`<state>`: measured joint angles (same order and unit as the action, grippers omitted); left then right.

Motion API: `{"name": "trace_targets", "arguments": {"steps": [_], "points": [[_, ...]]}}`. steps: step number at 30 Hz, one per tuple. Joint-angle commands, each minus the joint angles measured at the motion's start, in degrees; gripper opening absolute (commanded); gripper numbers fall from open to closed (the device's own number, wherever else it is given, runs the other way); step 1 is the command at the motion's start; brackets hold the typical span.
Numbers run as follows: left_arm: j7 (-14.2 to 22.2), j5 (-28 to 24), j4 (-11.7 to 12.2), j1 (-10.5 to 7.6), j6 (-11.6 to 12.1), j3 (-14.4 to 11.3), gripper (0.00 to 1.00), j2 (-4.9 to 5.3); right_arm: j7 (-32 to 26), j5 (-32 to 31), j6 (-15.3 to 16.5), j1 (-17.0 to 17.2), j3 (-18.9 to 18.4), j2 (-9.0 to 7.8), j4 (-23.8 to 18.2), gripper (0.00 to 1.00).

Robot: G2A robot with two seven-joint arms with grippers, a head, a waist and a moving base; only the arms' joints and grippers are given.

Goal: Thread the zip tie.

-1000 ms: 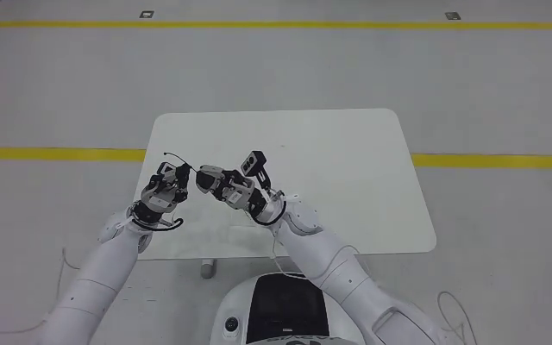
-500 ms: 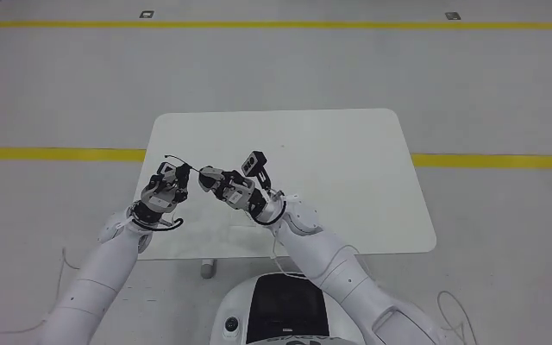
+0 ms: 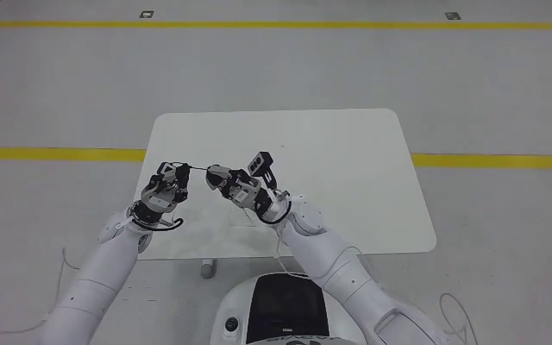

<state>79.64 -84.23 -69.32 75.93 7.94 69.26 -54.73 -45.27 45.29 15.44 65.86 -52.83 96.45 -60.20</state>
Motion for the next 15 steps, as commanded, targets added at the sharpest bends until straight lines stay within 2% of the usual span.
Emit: {"name": "trace_targets", "arguments": {"steps": [1,15], "points": [[0.0,0.0,0.0,0.0,0.0,0.0,0.0,0.0,0.04,-0.02,-0.05,0.13,-0.17,-0.08,-0.1,0.0],[0.0,0.0,0.0,0.0,0.0,0.0,0.0,0.0,0.41,0.34,-0.41,0.83,-0.78,-0.38,-0.56,0.0]]}}
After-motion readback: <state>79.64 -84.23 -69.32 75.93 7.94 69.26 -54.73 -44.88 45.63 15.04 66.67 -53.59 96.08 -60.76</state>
